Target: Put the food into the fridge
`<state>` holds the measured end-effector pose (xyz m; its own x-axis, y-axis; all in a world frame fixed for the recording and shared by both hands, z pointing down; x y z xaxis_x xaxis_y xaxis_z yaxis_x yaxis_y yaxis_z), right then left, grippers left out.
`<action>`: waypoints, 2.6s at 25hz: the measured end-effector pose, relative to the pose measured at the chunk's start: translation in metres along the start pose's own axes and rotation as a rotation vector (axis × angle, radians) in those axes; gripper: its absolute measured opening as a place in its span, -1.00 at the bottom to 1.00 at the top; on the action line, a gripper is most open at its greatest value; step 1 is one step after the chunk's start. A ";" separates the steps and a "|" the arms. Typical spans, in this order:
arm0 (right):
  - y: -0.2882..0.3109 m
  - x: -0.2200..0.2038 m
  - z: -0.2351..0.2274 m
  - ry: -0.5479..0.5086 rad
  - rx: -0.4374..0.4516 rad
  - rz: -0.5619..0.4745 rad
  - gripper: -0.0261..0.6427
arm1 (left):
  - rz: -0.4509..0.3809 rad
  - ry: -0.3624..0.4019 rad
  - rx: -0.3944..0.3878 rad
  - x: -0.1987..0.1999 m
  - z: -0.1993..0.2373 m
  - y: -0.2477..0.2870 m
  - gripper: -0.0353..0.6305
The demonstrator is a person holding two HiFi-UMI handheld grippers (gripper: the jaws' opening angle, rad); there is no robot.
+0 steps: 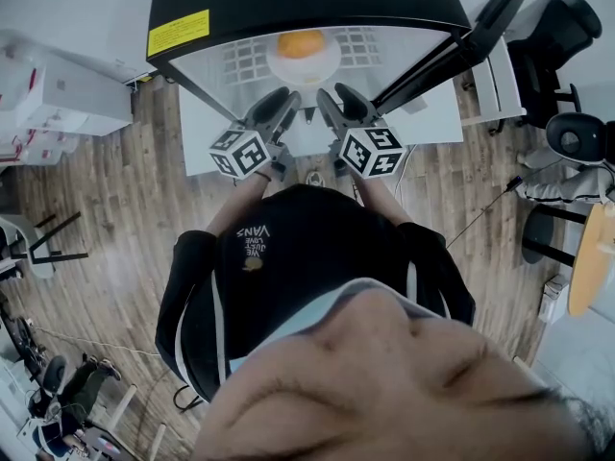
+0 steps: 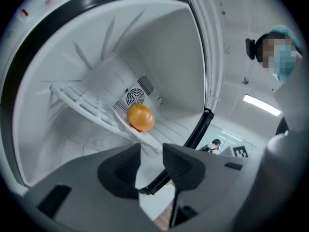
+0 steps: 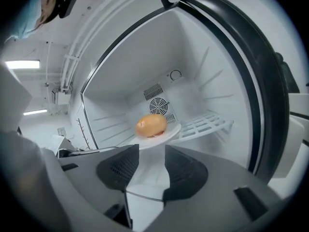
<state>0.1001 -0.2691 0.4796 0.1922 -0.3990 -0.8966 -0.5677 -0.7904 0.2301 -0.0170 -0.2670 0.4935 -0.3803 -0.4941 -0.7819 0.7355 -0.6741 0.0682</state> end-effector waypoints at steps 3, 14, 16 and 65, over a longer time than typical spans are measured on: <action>-0.002 0.000 -0.001 -0.039 -0.017 0.001 -0.59 | 0.012 0.042 0.014 -0.001 0.000 0.001 -0.53; 0.002 0.002 -0.003 -0.100 -0.039 0.006 -0.85 | 0.004 0.153 0.043 0.001 -0.001 0.002 -0.67; 0.004 0.002 -0.004 -0.101 -0.035 0.011 -0.86 | 0.002 0.161 0.051 0.002 0.000 0.003 -0.70; 0.030 0.009 -0.011 -0.074 -0.052 0.010 -0.86 | 0.029 0.158 0.061 0.012 0.017 0.012 -0.77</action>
<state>0.0939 -0.3013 0.4822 0.1258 -0.3726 -0.9194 -0.5264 -0.8106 0.2565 -0.0221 -0.2905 0.4951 -0.2629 -0.4240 -0.8666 0.7075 -0.6954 0.1256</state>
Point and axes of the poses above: the fingertips, and each gripper's own axes: y forward along the fingers, z to its left, x out of its top, the point moved 3 cm from there along -y, backward along the fingers, and after that the axes turned 3 degrees about z, right-handed, at the moved point
